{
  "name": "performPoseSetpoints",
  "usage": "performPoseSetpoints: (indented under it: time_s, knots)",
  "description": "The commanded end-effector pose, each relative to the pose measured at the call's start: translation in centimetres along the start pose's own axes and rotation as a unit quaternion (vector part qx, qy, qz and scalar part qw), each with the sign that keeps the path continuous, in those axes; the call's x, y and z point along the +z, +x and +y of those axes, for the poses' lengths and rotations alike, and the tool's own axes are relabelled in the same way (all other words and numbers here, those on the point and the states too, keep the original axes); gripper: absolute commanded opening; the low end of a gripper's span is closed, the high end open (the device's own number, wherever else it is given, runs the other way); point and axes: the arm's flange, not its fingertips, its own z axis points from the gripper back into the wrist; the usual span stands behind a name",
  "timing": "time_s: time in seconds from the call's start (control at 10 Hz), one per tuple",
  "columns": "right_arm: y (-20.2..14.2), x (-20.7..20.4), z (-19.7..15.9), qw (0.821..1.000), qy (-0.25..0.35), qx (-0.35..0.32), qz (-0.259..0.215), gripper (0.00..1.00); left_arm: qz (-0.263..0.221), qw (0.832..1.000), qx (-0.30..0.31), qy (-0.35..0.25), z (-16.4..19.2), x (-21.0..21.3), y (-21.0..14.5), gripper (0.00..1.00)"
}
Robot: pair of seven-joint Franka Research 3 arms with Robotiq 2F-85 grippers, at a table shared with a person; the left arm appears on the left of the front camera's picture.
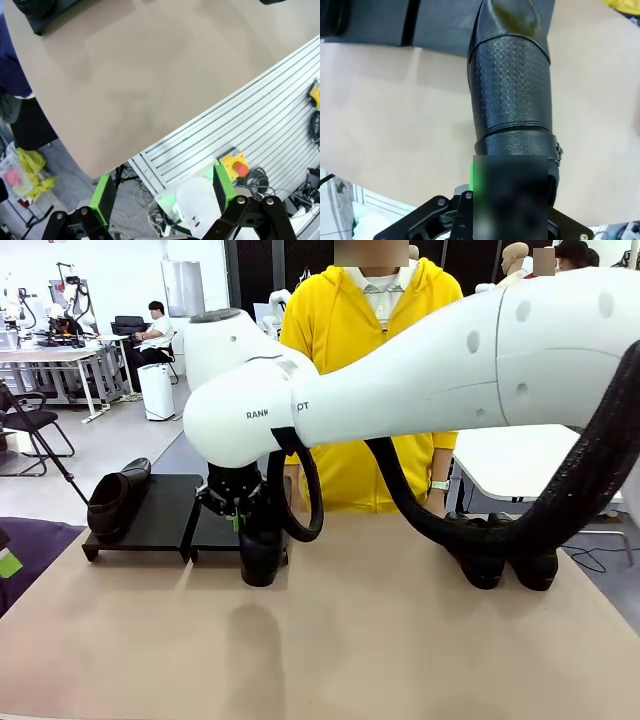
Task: Organize the shoes by placing them on the stand.
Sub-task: Pick up one Shoe and place it in the middle of the table.
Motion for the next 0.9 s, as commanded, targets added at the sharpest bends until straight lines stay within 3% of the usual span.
performPoseSetpoints:
  time_s: [0.0, 0.1, 0.4, 0.8]
  knots:
    - [0.2, -1.2, -0.1, 1.0, -0.006, -0.003, 0.004, 0.0, -0.002, 1.0, 0.005, -0.004, 0.0, 0.1, -0.1, 1.0]
    - [-1.9, -2.1, -0.2, 0.999, -0.017, -0.006, 0.046, 0.0, -0.002, 1.0, 0.005, -0.004, 0.0, 0.1, -0.1, 1.0]
    - [-6.9, -4.7, -1.1, 0.987, -0.076, -0.096, 0.106, 0.0, -0.002, 1.0, 0.005, -0.004, 0.0, 0.1, -0.1, 1.0]
    - [-7.3, -9.0, -1.8, 0.977, -0.067, -0.16, 0.125, 0.0, -0.002, 1.0, 0.005, -0.004, 0.0, 0.1, -0.1, 1.0]
